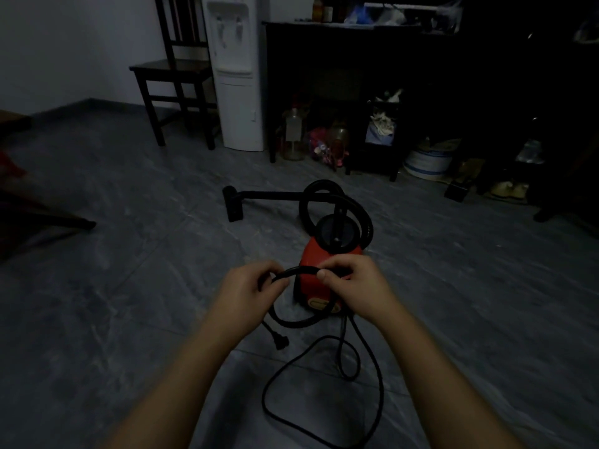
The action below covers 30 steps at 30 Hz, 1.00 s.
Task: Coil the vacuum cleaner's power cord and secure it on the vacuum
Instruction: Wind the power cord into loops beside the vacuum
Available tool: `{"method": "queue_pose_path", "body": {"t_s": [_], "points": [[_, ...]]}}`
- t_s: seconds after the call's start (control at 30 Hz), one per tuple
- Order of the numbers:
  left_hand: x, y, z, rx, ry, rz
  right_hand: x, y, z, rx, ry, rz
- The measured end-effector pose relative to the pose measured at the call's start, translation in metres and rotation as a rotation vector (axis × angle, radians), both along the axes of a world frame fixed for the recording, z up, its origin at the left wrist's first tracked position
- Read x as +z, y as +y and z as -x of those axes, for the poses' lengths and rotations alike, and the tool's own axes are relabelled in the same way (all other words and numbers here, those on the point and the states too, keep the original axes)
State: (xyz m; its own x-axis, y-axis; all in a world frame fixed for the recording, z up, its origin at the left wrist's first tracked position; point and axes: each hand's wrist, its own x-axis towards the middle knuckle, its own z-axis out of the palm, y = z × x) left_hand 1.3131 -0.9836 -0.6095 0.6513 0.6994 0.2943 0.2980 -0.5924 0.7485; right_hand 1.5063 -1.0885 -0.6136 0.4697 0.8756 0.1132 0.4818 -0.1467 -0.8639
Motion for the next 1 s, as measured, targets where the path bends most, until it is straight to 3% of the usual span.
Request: {"method": "queue_pose_path", "body": {"t_s": [0.43, 1.0], "points": [[0.018, 0.009, 0.001, 0.254, -0.425, 0.419, -0.014, -0.003, -0.014, -0.011, 0.059, 0.012], [0.013, 0.015, 0.004, 0.321, -0.601, 0.702, -0.008, -0.005, -0.008, -0.167, 0.059, 0.061]]}}
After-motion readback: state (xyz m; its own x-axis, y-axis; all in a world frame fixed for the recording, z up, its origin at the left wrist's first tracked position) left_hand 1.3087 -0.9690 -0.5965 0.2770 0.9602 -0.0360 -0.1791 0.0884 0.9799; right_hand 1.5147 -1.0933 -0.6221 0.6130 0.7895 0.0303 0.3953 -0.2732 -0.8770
